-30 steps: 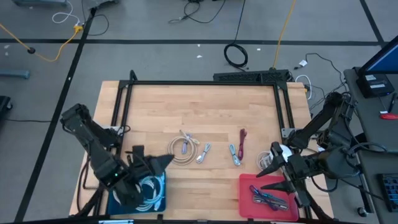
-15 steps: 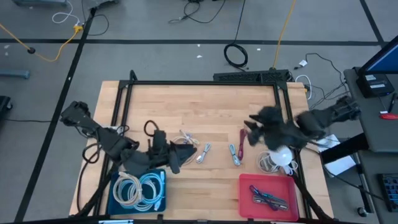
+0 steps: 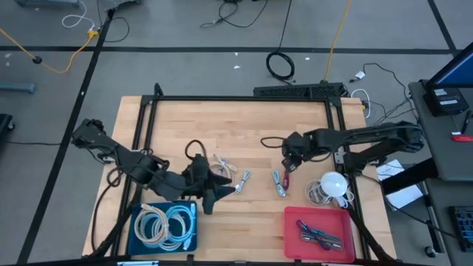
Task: Pick & Place USB Port
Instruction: Put the pink and black charger cable into the pink bin
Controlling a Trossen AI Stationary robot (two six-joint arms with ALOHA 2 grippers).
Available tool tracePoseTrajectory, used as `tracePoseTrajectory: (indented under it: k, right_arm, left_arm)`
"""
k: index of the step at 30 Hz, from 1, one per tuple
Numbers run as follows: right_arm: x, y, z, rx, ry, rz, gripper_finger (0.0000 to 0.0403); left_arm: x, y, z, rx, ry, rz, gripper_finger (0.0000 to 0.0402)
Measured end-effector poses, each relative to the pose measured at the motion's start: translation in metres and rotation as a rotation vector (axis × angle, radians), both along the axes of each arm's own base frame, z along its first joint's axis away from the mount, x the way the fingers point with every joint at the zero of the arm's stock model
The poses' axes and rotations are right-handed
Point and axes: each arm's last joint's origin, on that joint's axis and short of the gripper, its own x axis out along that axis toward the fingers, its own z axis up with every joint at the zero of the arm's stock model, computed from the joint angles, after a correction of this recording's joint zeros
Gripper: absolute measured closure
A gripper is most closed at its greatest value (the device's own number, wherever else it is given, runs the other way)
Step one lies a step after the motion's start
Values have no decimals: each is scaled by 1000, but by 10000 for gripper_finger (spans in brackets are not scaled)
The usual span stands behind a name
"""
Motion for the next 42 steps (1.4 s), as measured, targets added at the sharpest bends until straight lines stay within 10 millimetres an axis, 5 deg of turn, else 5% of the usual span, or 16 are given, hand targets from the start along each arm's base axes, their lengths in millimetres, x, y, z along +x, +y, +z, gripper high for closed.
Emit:
tracePoseTrajectory:
  k: [5, 11, 24, 42]
  right_arm:
    - [4, 3, -29, 178, -80, -139, 241]
    - [11, 4, -34, 227, -179, -258, 244]
    - [10, 6, -35, 257, -158, -274, 245]
    - [28, 6, -75, 230, -24, -216, 245]
  left_arm:
    - [-1, 0, -3, 22, 39, -49, 206]
    - [-2, 0, -7, 60, 80, -55, 206]
    - [-6, 1, -6, 80, 89, -65, 206]
    - [-5, 1, -6, 89, 89, -61, 206]
